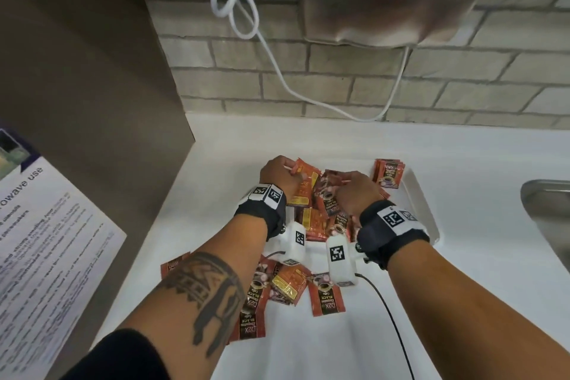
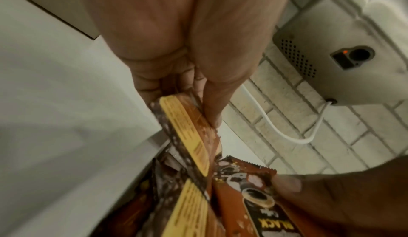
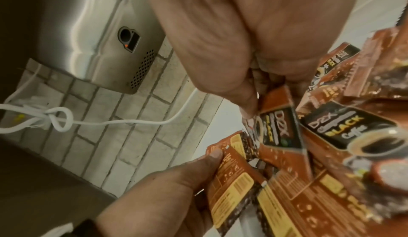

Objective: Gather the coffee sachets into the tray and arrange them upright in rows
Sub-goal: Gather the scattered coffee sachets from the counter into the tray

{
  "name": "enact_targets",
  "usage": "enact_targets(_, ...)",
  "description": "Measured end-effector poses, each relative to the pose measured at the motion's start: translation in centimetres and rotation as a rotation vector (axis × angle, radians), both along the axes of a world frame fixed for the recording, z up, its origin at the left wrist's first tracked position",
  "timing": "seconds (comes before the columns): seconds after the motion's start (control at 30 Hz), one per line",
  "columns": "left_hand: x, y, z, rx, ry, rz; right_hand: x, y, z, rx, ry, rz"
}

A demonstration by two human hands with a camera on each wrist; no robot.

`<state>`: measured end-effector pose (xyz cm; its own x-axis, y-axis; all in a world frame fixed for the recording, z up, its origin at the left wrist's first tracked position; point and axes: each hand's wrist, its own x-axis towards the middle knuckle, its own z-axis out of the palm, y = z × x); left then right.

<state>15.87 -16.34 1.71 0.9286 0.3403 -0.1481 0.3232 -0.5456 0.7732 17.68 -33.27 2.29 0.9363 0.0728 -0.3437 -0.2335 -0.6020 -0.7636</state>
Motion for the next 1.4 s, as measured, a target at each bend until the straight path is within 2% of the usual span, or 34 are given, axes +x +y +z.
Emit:
enact_targets(0.07,0.0,-0.5,0.2,0.035,-0.017,0.005,0.1,-0.2,-0.4,-0.066,-0.071,-0.019)
enact_targets(0.23,-0.6,-1.5,0.7,0.023,-0.099,-0.038,0.5,-0.8,-1.0,-0.119,-0.054,0.015)
enact_targets(0.43,-0.9,0.0,0.5,0.013,-0.074,-0.091,0.3,-1.5,-1.7,-0.144,-0.032,-0.007)
enact_targets(0.53,-1.6,1.3,0.7,-0.023,-0.08,-0.111,-0.1,-1.4,-1.4,-0.243,-0.101,0.007)
enact_targets(0.6,-2.3,2.8,0.6,-0.041,-0.101,-0.075,-0.6,-1.2,-0.8,-0.242,-0.19,0.012)
enact_targets(0.63,-2.9,3.7,0.5,-0.038,-0.113,-0.062,-0.9,-1.1,-0.6,-0.237,-0.257,0.034)
enact_targets(0.7,-4.6,5.9,0.2,-0.013,-0.104,-0.063,-2.2,-0.6,0.2,-0.276,-0.389,0.189)
enact_targets(0.8,-8.6,8.7,-0.4,0.098,0.086,-0.163,-5.8,0.2,1.9,-0.187,-0.501,0.453)
enact_targets(0.9,-12.1,8.6,-0.9,0.177,0.285,-0.373,-9.3,-0.8,2.7,-0.077,-0.378,0.632)
enact_targets(0.97,-13.6,7.5,-1.2,0.198,0.377,-0.478,-10.9,-1.1,2.5,-0.202,-0.265,0.803)
enact_targets(1.1,-14.7,5.7,-2.2,0.45,0.429,-0.637,-12.8,-1.1,0.6,-0.522,-0.163,0.984)
enact_targets(1.23,-14.3,5.4,-2.6,0.461,0.388,-0.615,-13.5,-1.3,-1.8,-0.703,-0.171,0.997)
enact_targets(1.4,-13.9,6.2,-3.0,0.343,0.298,-0.527,-13.3,-1.9,-2.6,-0.637,-0.173,0.882)
